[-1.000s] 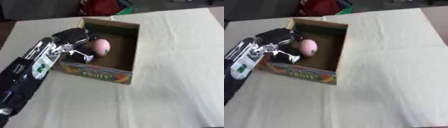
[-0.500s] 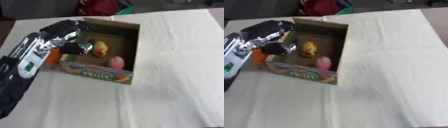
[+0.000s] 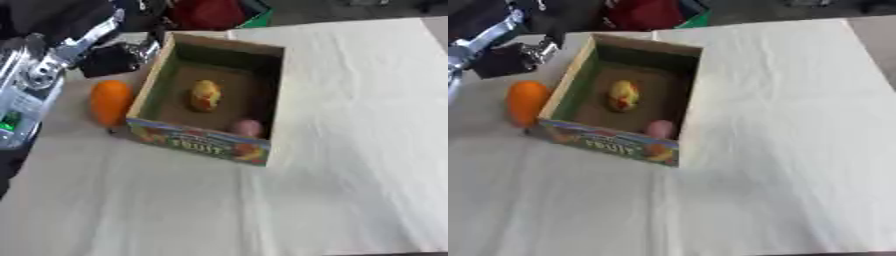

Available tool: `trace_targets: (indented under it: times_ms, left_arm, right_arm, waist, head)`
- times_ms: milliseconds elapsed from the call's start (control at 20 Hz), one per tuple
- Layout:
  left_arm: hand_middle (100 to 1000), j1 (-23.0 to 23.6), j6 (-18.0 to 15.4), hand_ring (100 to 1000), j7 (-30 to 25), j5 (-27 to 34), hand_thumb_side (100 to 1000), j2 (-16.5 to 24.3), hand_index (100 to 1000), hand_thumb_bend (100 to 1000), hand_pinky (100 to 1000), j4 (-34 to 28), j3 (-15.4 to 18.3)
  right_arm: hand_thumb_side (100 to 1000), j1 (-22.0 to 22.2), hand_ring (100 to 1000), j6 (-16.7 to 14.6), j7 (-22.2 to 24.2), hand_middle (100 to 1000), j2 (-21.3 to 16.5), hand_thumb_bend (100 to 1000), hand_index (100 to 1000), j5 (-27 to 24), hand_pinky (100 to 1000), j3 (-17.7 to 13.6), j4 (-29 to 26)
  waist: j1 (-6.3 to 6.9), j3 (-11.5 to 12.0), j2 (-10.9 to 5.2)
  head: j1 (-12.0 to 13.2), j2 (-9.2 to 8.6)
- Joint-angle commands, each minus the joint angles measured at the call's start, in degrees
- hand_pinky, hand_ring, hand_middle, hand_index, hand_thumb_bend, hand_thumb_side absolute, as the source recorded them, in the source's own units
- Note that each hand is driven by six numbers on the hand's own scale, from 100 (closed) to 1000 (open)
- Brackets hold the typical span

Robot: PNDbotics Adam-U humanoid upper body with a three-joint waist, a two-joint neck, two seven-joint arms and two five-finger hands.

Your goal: Pick up objects on the table and place them in the box.

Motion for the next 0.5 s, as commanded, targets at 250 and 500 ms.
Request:
trace_targets:
  times_ms: [250,500]
  left_arm:
    - [766,5.0,4.1,804,1.6,6.0,933,6.1,916,100,638,-6.1,5.9]
    - [768,8.7,5.1,806,2.9,5.8,926,7.7,911,100,635,-6.5,8.1]
  right_arm:
    - [679,-0.9,1000,-0.2,0.1,538,-1.6,100,738,0.5,728,-0.5,-1.1]
    - [684,-1.2,1000,-0.3,0.3,537,-1.6,100,738,0.4,728,-0.4,-1.1]
  waist:
    - [-0.21,1.2,-1.1]
    - [-0.28,1.6,-0.59]
  head:
    - [2.4,0.99]
    - [3.7,0.8]
